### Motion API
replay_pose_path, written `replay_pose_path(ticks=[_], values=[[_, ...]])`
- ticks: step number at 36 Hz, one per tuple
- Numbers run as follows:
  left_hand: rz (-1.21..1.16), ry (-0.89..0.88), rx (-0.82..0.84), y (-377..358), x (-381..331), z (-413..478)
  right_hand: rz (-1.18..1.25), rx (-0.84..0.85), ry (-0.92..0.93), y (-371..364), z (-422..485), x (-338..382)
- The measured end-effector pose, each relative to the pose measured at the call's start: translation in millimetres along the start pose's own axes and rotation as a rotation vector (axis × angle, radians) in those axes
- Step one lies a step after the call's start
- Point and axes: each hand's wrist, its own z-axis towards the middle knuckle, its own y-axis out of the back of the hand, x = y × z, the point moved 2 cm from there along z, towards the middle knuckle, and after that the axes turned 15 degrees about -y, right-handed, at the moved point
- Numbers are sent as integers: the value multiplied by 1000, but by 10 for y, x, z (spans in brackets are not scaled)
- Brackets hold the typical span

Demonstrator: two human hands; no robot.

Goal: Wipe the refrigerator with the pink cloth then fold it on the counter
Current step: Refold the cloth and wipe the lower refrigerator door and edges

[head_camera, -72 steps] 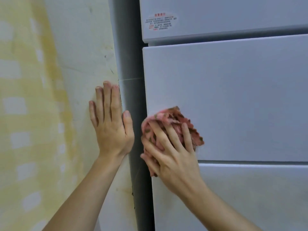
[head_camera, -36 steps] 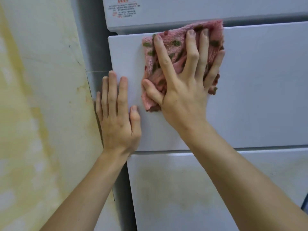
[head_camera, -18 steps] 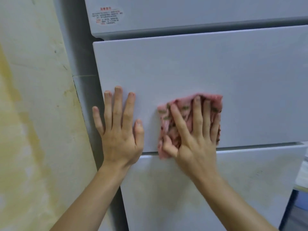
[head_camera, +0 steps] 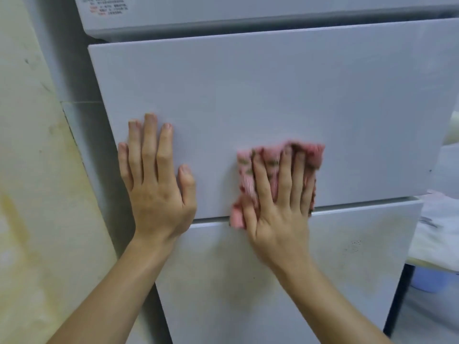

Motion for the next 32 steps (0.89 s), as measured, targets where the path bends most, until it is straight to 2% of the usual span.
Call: replay_pose_path(ticks=[3, 6, 12, 14, 18, 26, 32], values=[[-5, -13, 6, 0, -54, -5, -32, 54, 50, -2, -209, -318], [-14, -45, 6, -8, -114, 15, -24, 9, 55, 90, 11, -317], [-15, -70, 0, -69, -254, 158, 26, -215, -37, 330, 1289, 4], [-3, -64, 4, -90, -303, 219, 12, -228, -74, 351, 1497, 80], [25, -73, 47, -145, -387, 252, -13, -231, -47, 328, 1288, -66], [59, -72, 58, -194, -423, 223, -49, -23, 5, 219, 112, -946], [103, -75, 39, -208, -465, 263, -30, -14, 29, 354, 416, -896]])
